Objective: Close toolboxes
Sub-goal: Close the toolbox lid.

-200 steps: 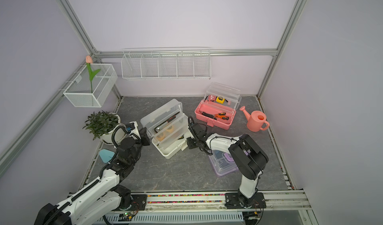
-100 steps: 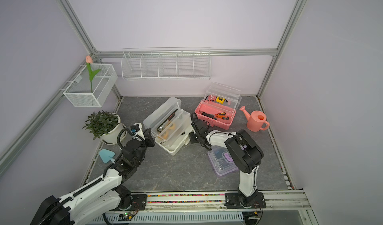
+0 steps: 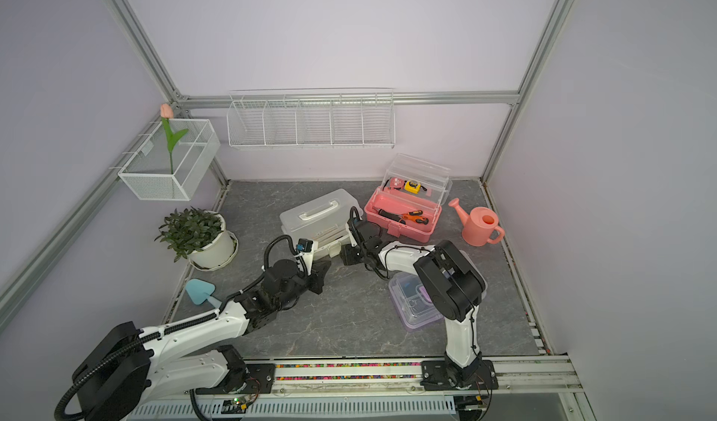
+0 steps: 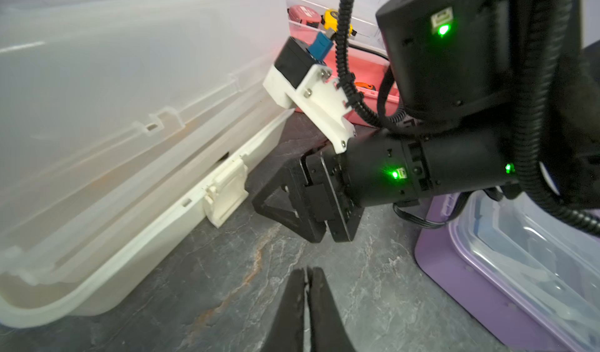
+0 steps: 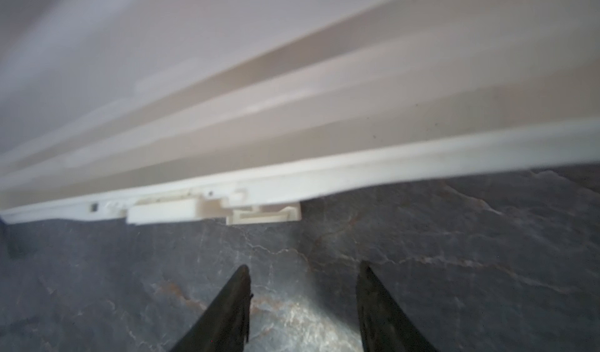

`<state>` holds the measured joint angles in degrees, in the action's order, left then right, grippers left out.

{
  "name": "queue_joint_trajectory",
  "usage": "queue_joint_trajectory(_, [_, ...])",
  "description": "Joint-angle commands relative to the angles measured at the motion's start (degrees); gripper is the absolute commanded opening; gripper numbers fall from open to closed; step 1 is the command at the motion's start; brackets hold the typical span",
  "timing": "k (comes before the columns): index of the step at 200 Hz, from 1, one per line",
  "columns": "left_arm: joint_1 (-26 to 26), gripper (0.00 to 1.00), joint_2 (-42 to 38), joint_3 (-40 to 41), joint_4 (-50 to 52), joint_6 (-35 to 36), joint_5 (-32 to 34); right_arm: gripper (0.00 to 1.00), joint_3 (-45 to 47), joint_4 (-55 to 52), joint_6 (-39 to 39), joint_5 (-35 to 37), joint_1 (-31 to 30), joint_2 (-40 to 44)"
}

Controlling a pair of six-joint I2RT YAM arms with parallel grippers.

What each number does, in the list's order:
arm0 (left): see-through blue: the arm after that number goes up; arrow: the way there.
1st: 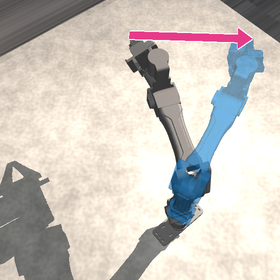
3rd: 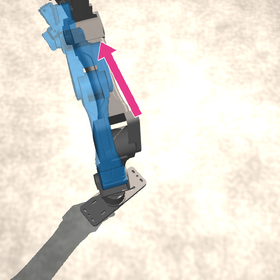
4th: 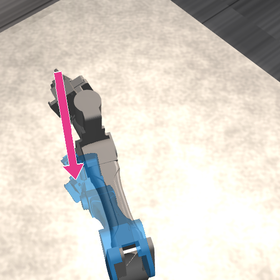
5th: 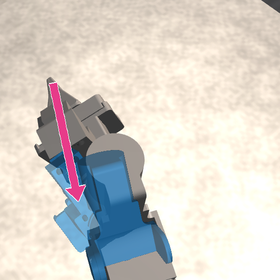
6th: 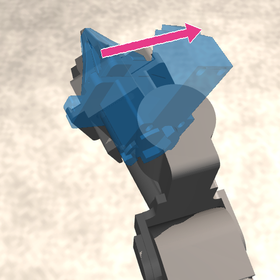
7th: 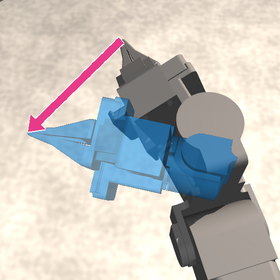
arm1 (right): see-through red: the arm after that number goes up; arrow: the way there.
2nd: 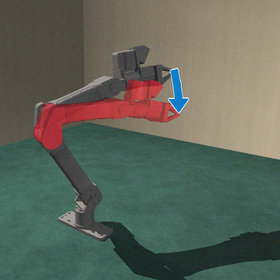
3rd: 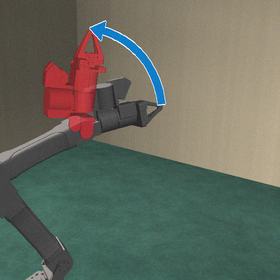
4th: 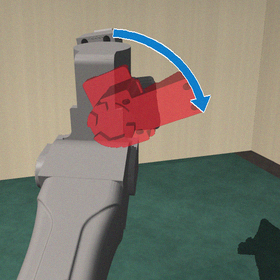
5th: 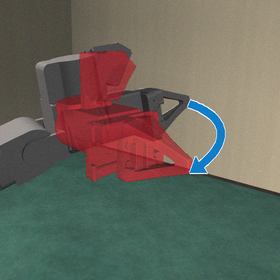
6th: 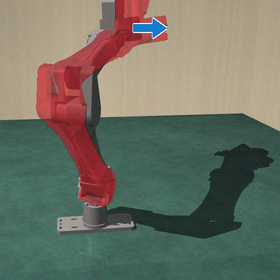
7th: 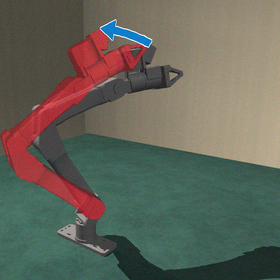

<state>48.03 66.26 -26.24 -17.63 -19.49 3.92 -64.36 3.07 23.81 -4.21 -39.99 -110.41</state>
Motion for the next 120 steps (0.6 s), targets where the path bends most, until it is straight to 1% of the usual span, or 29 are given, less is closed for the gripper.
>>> queue_joint_trajectory(1, [0.1, 0.12, 0.2, -2.1, 0.8, -1.9, -3.4, 0.55, -0.7, 2.3, -0.1, -1.7, 0.6, -0.2])
queue_joint_trajectory(32, [0.1, 0.13, -0.8, -3.1, 1.9, -2.1, -2.6, 0.56, -0.5, 2.0, 0.0, -1.9, 0.8, 0.3])
queue_joint_trajectory(49, [0.1, 0.14, -2.0, -4.8, 4.0, -2.9, -0.3, 0.57, 0.0, 1.3, 0.0, -1.4, 1.1, 1.2])
queue_joint_trajectory(59, [0.1, 0.18, -2.6, -6.1, 5.9, -4.5, 3.0, 0.58, 0.6, 0.8, 0.0, -0.9, 1.3, 2.0])
queue_joint_trajectory(68, [0.1, 0.21, -2.9, -7.4, 6.7, -4.3, 5.3, 0.59, 1.4, 0.5, 0.2, -0.3, 1.4, 3.0])
queue_joint_trajectory(75, [0.0, 0.22, -2.9, -8.7, 7.5, -3.6, 6.0, 0.6, 2.2, 0.2, 0.2, 0.0, 1.5, 3.8])
queue_joint_trajectory(89, [-0.3, 0.29, -2.6, -11.6, 8.8, -2.7, 7.8, 0.63, 3.6, -0.8, 0.3, 0.8, 1.9, 5.6])
queue_joint_trajectory(107, [-3.0, 0.35, -0.8, -15.4, 9.9, -2.9, 7.0, 0.65, 5.6, -1.6, 0.7, 1.7, 2.2, 7.9])
queue_joint_trajectory(120, [-6.5, 0.38, 1.1, -18.0, 10.3, -4.2, 4.2, 0.67, 6.9, -2.3, 1.0, 2.4, 2.4, 9.4])
